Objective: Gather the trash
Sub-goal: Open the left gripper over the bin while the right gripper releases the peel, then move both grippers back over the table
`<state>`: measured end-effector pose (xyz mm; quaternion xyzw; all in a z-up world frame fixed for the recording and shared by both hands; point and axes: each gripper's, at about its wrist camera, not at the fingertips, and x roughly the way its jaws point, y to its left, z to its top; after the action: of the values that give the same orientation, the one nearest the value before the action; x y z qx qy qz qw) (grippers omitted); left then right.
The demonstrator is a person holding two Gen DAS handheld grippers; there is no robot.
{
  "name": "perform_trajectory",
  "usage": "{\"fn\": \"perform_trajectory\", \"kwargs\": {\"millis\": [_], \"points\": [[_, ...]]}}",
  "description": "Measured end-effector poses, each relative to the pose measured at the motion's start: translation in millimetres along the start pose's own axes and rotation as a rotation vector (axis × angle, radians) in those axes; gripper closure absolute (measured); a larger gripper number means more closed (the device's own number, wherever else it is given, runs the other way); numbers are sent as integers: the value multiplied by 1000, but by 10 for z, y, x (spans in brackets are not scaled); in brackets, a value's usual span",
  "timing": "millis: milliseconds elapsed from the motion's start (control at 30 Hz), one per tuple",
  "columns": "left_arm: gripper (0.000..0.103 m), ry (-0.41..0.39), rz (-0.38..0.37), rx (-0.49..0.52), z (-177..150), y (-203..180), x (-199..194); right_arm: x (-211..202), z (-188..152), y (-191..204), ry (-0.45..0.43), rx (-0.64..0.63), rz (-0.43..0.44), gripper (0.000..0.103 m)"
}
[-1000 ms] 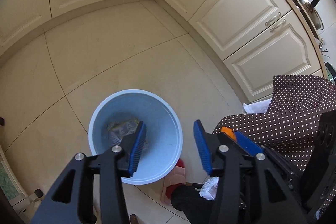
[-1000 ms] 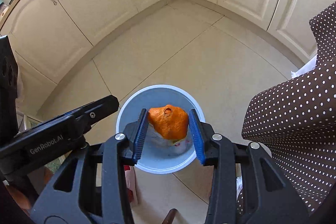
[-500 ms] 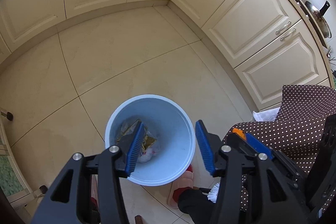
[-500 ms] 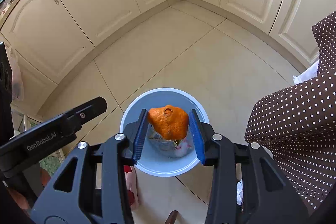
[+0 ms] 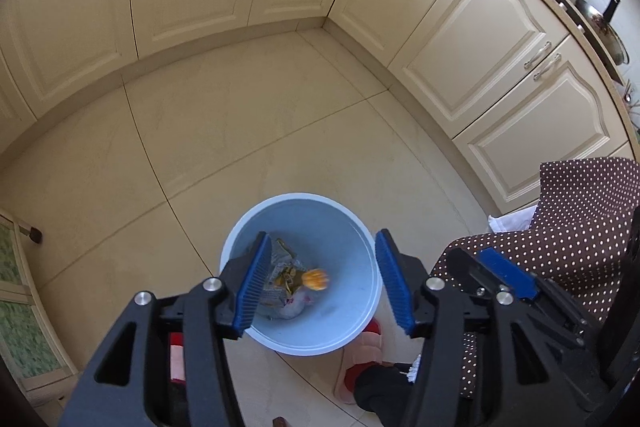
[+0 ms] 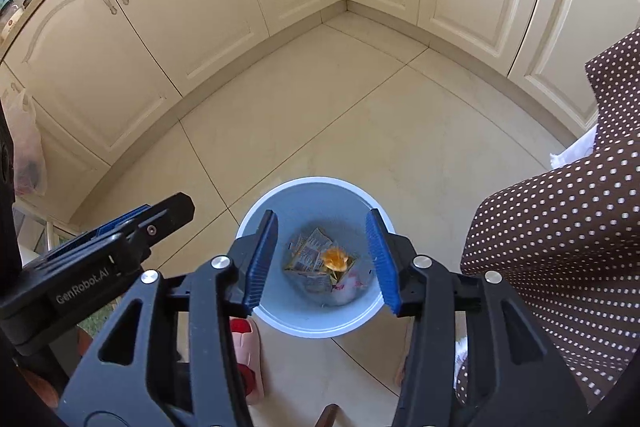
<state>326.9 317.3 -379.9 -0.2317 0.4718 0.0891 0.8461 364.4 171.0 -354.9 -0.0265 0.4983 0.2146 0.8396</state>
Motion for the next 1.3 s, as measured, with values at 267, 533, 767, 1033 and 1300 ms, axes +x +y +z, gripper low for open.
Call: {"fn": "perform_trajectory", "kwargs": {"millis": [267, 533, 767, 1033, 1300], "points": [[44, -117, 10, 121, -99, -469, -674, -789, -61, -90, -101, -7, -22, 55], [40, -224, -105, 198, -276, -1149, -1526, -2016, -239, -424, -271, 37, -84, 50], [34, -266, -203, 330, -550, -2031, -2017, -3150, -601, -1017, -426, 120, -159, 48], [31, -245, -295, 532, -894, -3178, -2252, -4084, -1034, -1908, -532, 232, -316, 46], [31, -143, -357, 583, -956, -3971, -2046, -4385, -1196, -2785, -515, 339, -431, 43]]}}
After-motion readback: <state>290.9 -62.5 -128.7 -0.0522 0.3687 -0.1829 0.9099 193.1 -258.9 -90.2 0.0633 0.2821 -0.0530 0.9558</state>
